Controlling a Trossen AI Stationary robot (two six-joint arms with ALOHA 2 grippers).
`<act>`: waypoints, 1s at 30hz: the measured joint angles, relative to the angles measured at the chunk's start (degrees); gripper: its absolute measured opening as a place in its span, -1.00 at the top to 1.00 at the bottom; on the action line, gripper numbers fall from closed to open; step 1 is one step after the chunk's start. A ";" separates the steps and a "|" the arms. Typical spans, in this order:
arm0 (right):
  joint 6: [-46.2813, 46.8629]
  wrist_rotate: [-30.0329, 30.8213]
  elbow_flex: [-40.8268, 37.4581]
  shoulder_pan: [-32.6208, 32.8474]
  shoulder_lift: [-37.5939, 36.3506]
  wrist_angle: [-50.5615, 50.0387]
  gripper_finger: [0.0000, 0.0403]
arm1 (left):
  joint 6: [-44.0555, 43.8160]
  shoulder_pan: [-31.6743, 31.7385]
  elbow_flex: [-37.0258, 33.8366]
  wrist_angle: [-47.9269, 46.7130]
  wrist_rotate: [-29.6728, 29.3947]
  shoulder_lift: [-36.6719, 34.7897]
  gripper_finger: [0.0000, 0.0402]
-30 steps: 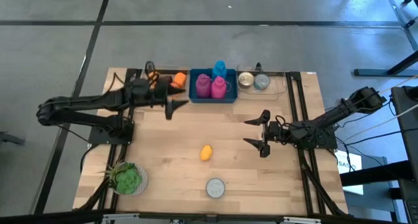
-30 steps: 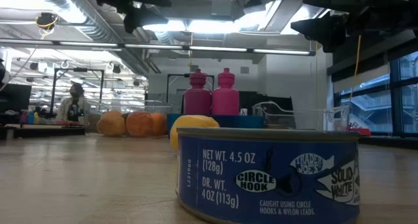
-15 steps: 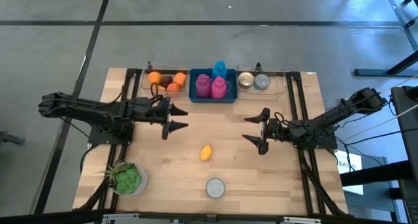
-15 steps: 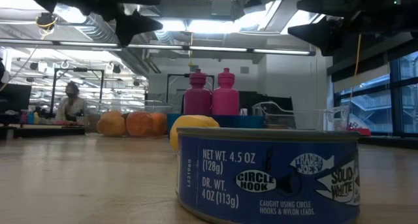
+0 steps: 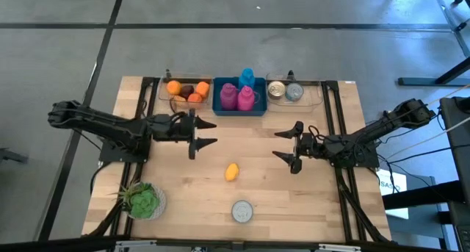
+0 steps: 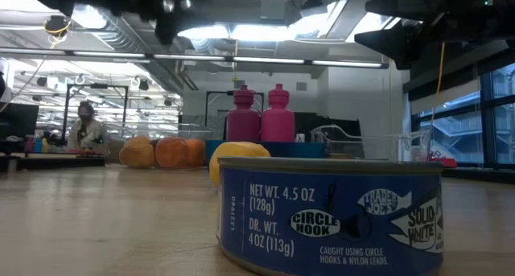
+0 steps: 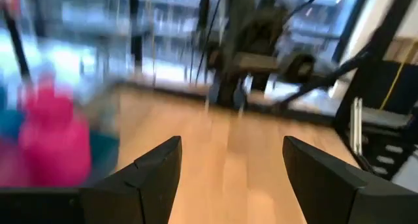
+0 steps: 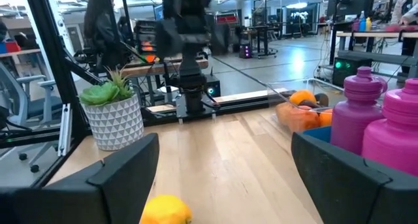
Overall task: Pick & Place Food Item
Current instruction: Put the lemon into the left transparent bin
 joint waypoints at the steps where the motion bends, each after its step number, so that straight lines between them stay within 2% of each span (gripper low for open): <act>1: 0.28 0.00 0.00 0.02 0.00 0.00 -0.71 | 2.87 -0.98 0.00 2.95 -1.05 0.13 -0.27; 5: 2.13 0.00 0.00 0.01 0.00 -0.02 -0.71 | 13.27 -4.92 0.02 9.67 -4.16 -2.90 -0.27; 9: 3.58 0.00 0.00 0.02 0.00 -0.24 -0.71 | 18.34 -7.69 0.04 2.06 -10.21 -11.54 -0.27; 12: 4.06 0.00 0.00 0.00 0.02 -0.74 -0.71 | 17.59 -9.28 0.04 -7.42 -13.30 -19.01 -0.27; 15: 4.01 0.00 0.00 0.01 0.02 -0.79 -0.71 | 15.54 -10.37 0.04 -14.08 -12.91 -24.95 -0.27; 21: 3.96 0.00 0.00 -0.65 0.02 -0.76 -0.71 | 11.72 -11.87 -0.04 -21.41 -10.33 -29.63 -0.27; 24: 4.08 0.00 0.00 -1.17 0.02 -0.76 -0.71 | 11.11 -12.31 -4.36 -18.02 -9.53 -29.46 -0.27; 30: 4.24 -0.03 0.00 -1.88 0.02 -0.74 -0.71 | 11.50 -12.44 -16.43 -1.35 -10.02 -30.98 -0.27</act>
